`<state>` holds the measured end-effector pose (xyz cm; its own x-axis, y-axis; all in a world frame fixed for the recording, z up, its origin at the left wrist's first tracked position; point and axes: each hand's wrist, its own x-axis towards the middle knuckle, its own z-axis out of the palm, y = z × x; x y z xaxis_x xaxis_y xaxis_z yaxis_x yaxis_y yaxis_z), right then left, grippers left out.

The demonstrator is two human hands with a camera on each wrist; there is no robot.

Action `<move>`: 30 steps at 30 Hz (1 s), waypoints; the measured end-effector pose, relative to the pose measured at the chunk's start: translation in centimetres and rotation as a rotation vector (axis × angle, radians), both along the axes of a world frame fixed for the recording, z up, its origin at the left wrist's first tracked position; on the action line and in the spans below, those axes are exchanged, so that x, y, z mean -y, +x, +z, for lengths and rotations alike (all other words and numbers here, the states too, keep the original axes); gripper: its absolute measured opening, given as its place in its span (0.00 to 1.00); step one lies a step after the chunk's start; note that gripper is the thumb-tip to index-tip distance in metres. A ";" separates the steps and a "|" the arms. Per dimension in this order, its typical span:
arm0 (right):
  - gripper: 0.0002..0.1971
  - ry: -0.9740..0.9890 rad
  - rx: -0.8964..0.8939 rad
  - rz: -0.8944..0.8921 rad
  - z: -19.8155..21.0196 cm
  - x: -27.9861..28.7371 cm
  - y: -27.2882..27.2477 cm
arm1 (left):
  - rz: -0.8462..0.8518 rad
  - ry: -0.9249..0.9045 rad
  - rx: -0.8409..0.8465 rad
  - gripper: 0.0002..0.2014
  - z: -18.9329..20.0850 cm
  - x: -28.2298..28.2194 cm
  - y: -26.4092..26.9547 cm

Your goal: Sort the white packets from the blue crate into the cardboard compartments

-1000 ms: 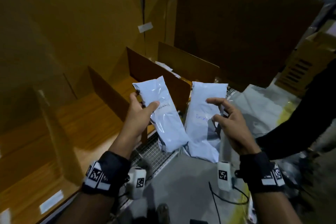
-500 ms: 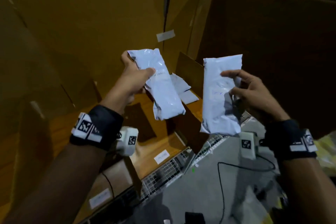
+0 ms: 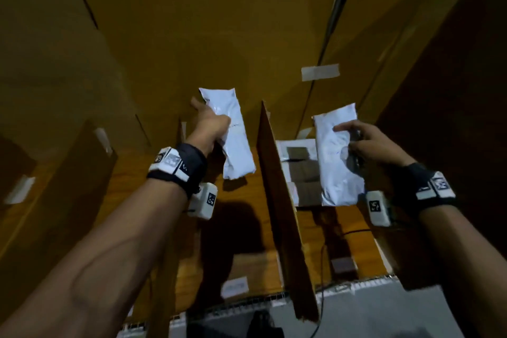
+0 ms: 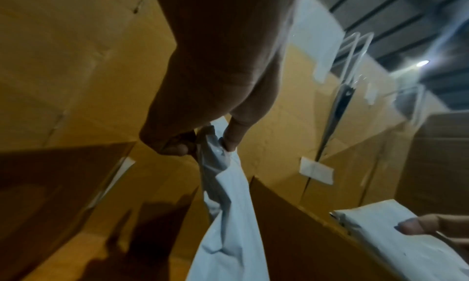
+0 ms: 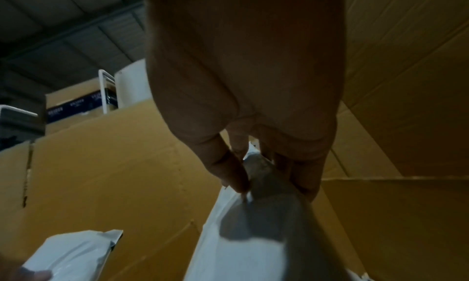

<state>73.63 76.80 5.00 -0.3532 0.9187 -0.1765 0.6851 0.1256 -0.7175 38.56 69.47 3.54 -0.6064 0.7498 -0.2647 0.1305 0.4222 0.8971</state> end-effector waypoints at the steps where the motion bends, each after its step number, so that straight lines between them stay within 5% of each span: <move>1: 0.27 -0.013 0.008 0.026 -1.1 -1.3 -0.3 | 0.039 -0.051 -0.022 0.52 -0.8 -0.2 0.1; 3: 0.27 -0.038 0.016 0.074 -3.2 -3.4 -0.9 | 0.100 -0.134 -0.043 0.46 -2.5 -0.3 0.6; 6: 0.28 -0.105 -0.018 0.084 -5.6 -5.7 -1.5 | 0.102 -0.224 0.013 0.11 -5.6 -1.5 0.8; 7: 0.28 -0.128 -0.048 0.074 -6.3 -6.2 -1.7 | 0.117 -0.250 -0.007 0.10 -6.8 -1.9 0.6; 10: 0.30 -0.191 -0.118 0.067 -8.0 -7.2 -1.8 | 0.183 -0.207 -0.015 0.29 -11.4 -3.9 -0.9; 14: 0.30 -0.225 -0.148 0.045 -9.6 -8.7 -2.1 | 0.331 -0.169 0.192 0.25 -20.0 -6.7 -3.9; 17: 0.30 -0.233 -0.170 0.034 -10.6 -9.3 -2.2 | 0.453 -0.057 0.420 0.18 -20.2 -6.5 -3.0; 22: 0.28 -0.227 -0.184 0.024 -12.3 -10.3 -2.4 | 0.507 -0.010 0.572 0.10 -20.8 -6.4 -2.1; 25: 0.28 -0.256 -0.194 0.036 -13.0 -10.3 -2.1 | 0.330 -0.156 0.480 0.19 -22.4 -6.3 -3.7; 30: 0.27 -0.259 -0.204 0.023 -13.8 -10.9 -2.4 | 0.255 -0.305 -0.114 0.30 -25.0 -5.7 -3.5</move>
<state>71.27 87.69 -8.84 -0.4257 0.8439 -0.3265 0.5227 -0.0652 -0.8500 35.06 75.14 -21.50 -0.8011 0.4690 -0.3719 0.0785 0.6983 0.7115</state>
